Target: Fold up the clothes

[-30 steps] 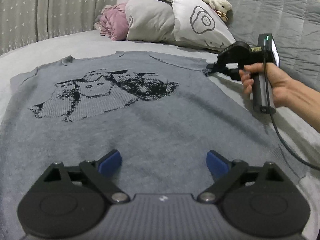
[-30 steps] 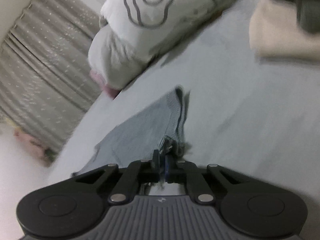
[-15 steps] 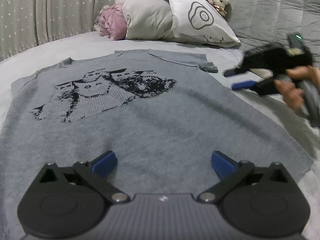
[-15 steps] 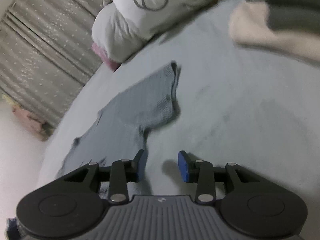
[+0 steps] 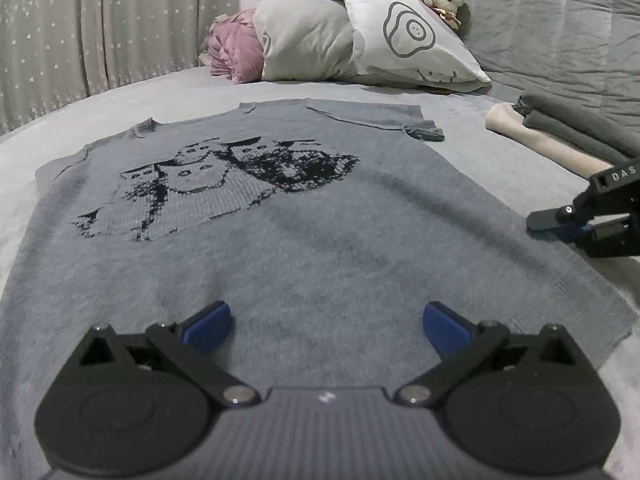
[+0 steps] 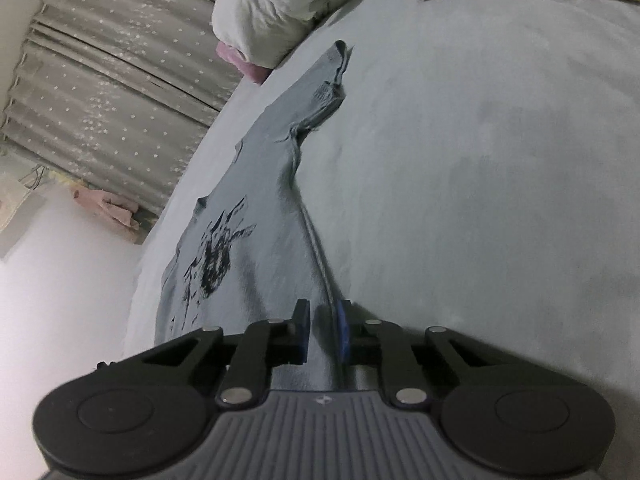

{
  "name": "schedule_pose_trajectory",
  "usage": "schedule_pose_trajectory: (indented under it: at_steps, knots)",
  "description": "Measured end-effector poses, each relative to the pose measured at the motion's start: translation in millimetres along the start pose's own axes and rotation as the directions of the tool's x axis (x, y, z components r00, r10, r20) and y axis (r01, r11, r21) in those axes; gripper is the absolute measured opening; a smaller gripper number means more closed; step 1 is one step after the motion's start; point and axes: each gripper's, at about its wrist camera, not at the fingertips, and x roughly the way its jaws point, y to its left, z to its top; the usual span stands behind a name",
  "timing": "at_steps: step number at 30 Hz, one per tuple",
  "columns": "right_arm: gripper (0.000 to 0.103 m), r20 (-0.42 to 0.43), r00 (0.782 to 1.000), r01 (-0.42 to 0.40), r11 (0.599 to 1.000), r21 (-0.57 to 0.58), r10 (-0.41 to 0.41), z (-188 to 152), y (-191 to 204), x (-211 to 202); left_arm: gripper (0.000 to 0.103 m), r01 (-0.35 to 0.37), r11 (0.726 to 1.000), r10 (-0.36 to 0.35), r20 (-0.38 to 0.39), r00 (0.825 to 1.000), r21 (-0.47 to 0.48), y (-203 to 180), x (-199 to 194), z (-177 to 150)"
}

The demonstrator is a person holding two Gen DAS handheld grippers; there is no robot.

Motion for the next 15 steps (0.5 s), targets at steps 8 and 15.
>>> schedule_pose_trajectory:
  at_steps: [8, 15]
  knots:
    - [0.003, -0.011, 0.998, 0.062, 0.995, -0.073, -0.063, -1.3, 8.6, -6.4, 0.103, -0.005, 1.0, 0.005, -0.002, 1.0, 0.001, -1.3, -0.7, 0.1]
    - [0.009, 0.011, 0.995, 0.101, 0.995, -0.013, -0.101, -12.3, 6.6, -27.8, 0.103, -0.007, 1.0, 0.007, -0.003, 1.0, 0.001, -1.7, -2.7, -1.0]
